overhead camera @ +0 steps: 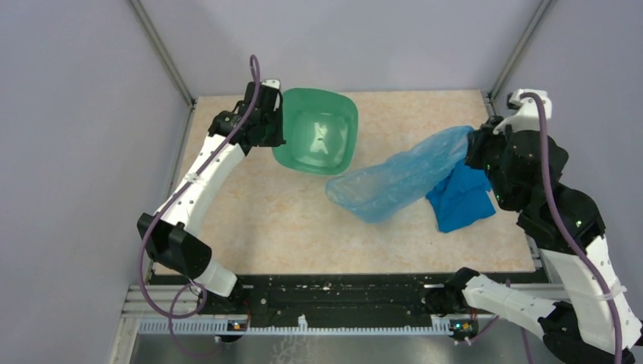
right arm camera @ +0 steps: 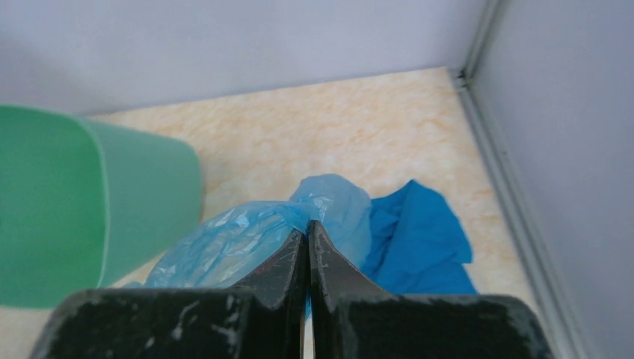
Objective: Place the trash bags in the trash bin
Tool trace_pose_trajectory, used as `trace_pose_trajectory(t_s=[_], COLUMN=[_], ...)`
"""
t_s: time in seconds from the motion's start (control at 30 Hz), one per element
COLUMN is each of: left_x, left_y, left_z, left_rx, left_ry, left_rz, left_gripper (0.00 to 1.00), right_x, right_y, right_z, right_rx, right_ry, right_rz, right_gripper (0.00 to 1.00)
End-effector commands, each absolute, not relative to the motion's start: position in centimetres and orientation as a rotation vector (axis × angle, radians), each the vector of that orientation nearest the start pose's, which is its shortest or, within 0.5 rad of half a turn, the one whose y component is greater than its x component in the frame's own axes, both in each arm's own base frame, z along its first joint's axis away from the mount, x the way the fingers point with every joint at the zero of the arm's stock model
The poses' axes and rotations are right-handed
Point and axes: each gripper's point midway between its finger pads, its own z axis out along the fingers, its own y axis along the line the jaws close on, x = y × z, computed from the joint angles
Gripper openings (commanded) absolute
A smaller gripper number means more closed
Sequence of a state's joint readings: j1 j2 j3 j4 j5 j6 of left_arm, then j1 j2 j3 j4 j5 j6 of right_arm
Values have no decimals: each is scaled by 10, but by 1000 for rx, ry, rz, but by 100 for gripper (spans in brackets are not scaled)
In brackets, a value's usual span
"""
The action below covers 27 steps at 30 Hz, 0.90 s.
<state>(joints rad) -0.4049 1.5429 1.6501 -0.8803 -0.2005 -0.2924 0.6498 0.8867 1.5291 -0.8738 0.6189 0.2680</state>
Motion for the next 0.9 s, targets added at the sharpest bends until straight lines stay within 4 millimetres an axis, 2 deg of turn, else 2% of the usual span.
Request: trace_pose_trajectory(t_s=[0.0,0.13,0.17,0.3,0.47,0.67,0.87], left_x=[361,346,340,323,302,288,281], left_y=[-155,-162,-169,-178,-191,-198,-205], left_z=[311,305,305,302,297,292,275], left_rx=[9,59,89,146,208,250,298], left_ry=[2246,2306,2324,2365,2412,2430,2476], left_rz=[-325,-378,-430,-478,-541,-568,-545], left_gripper=[0,0,0,0,2,6,8], right_x=[227,224,222,225,231,232,225], right_y=[6,-2,-3,7,22,27,26], right_z=[465,510,524,556,572,589,615], right_rx=[243,282,296,277,227,223,206], right_ry=[1647,1538,1506,1424,1376,1336,1269], right_rz=[-154,-136,-109,-24,44,75,112], right_gripper=[0,0,0,0,0,0,0])
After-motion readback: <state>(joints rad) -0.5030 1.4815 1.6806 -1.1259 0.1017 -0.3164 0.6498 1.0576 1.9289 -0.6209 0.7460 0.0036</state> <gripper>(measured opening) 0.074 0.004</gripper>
